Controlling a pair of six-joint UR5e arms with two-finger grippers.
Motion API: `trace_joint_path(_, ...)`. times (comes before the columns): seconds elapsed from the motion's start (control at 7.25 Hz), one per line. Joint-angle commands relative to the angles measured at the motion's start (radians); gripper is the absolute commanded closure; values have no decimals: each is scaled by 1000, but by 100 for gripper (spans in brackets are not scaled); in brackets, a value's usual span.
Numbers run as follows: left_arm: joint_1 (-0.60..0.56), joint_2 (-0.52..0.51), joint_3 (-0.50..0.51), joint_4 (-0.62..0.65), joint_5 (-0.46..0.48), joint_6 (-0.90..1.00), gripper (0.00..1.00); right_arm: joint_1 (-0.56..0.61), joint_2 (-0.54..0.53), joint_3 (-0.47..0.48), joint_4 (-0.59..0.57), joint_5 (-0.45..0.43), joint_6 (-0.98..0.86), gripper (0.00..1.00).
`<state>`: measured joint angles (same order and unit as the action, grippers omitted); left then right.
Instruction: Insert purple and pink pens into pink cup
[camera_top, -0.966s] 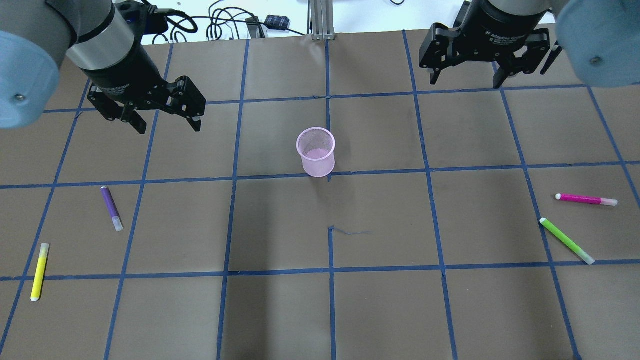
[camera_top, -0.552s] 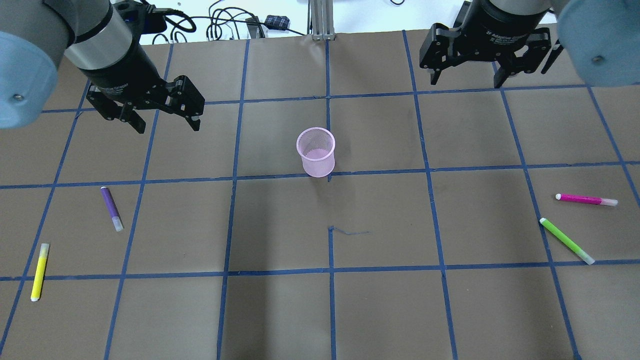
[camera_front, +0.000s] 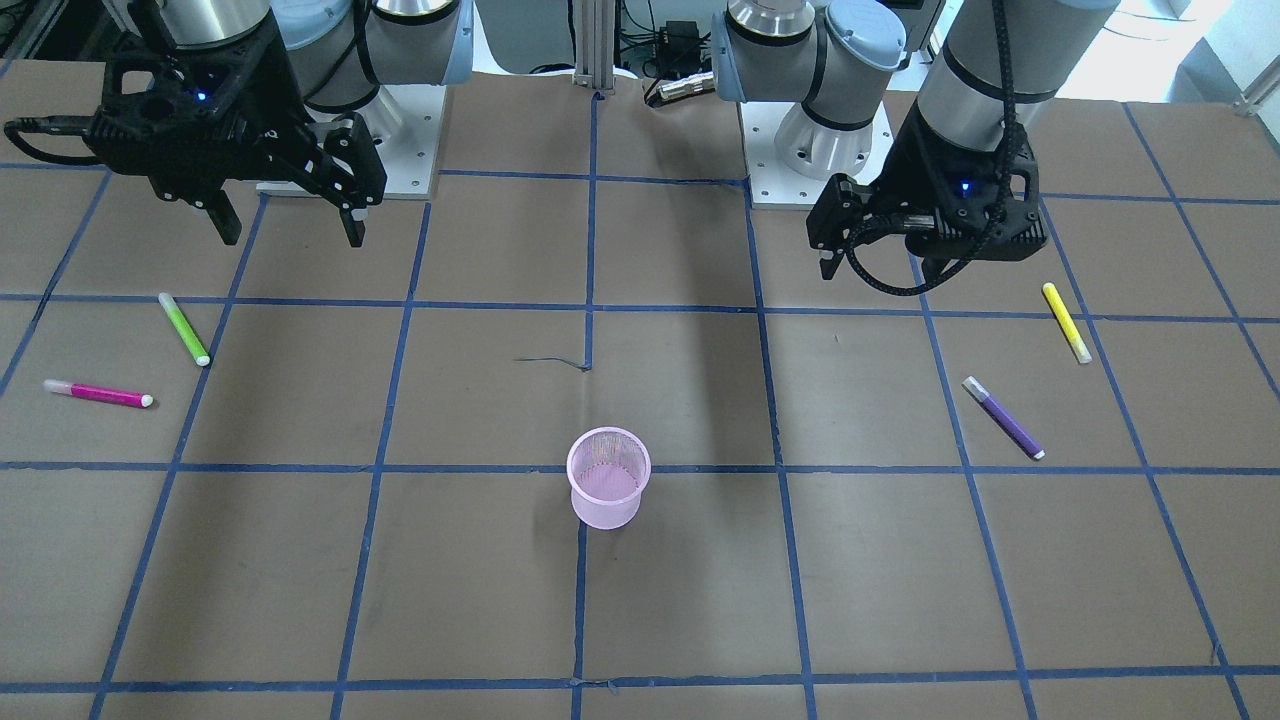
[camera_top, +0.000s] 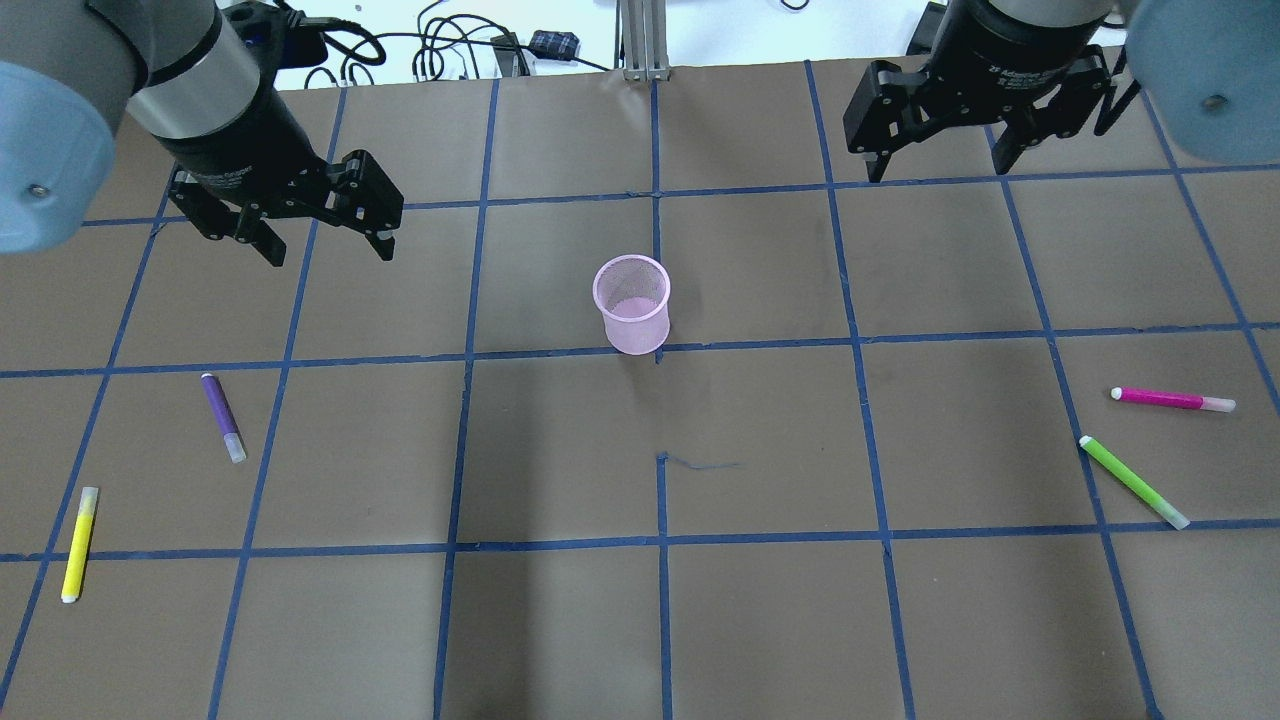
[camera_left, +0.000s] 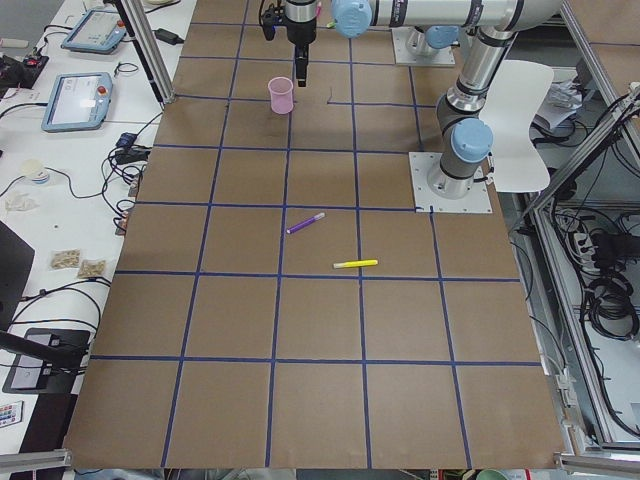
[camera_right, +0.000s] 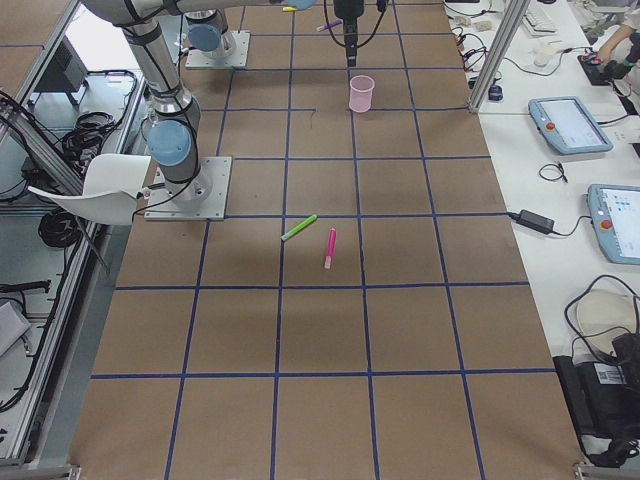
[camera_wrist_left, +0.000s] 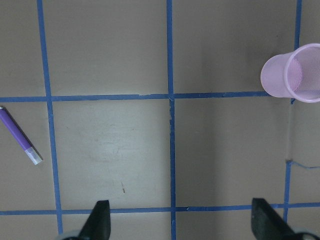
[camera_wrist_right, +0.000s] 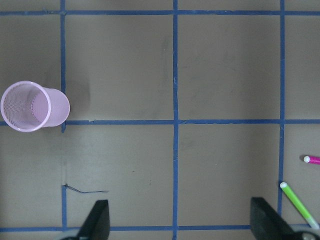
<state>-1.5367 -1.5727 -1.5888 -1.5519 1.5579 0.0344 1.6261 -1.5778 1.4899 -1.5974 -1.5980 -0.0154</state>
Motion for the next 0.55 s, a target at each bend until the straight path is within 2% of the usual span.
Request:
trace_joint_path(0.0,4,-9,-2,4,7,-10,0,-15,-7,1,16,1,-267,0)
trace_joint_path(0.14,36,-13,-14,-4,4,-10,0,-18,-10,1,4,0,-435,0)
trace_joint_path(0.28,115,-26,-26,9,-21,2,0,-41,-11,1,2,0,-590,0)
trace_joint_path(0.41,177,-38,-31,9,-62,4,0,-90,-11,4,13,0,-674,0)
